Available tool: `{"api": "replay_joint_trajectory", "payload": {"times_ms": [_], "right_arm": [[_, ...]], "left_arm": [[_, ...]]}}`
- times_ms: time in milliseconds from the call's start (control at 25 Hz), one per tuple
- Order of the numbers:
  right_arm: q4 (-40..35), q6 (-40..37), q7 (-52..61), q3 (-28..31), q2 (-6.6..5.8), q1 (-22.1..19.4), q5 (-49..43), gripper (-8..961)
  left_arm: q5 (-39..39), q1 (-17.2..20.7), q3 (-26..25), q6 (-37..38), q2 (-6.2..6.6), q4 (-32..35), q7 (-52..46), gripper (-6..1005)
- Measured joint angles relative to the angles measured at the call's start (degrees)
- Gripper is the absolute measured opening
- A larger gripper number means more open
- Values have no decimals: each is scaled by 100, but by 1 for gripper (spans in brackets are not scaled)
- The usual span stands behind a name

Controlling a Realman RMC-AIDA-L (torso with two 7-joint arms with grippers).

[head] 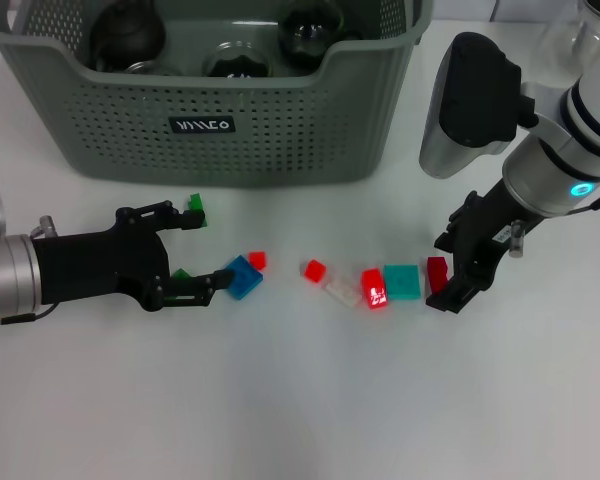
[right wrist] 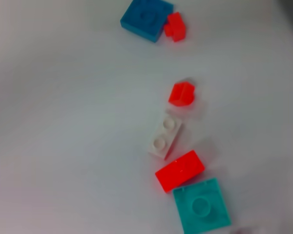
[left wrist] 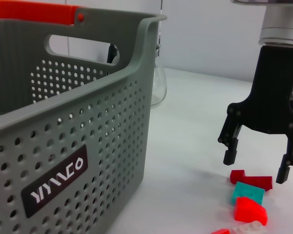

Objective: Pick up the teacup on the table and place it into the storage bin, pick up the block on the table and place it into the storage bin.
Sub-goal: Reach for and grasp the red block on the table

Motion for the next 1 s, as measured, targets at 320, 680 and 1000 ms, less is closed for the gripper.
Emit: {"api": "replay_joint_trajectory", "payload": {"times_ms": [320, 680, 1000], "right_arm": [[107, 64, -46, -18, 0, 39, -200, 833], [305, 75, -130, -71, 5, 151, -174, 831], [345, 100, -141, -75, 12, 185, -166, 830]], "left_arm": [[0, -11, -35, -33, 2, -55, -1, 860], [0, -12, -47, -37, 2, -60, -14, 859], [0, -13, -43, -36, 2, -70, -18, 859]]}}
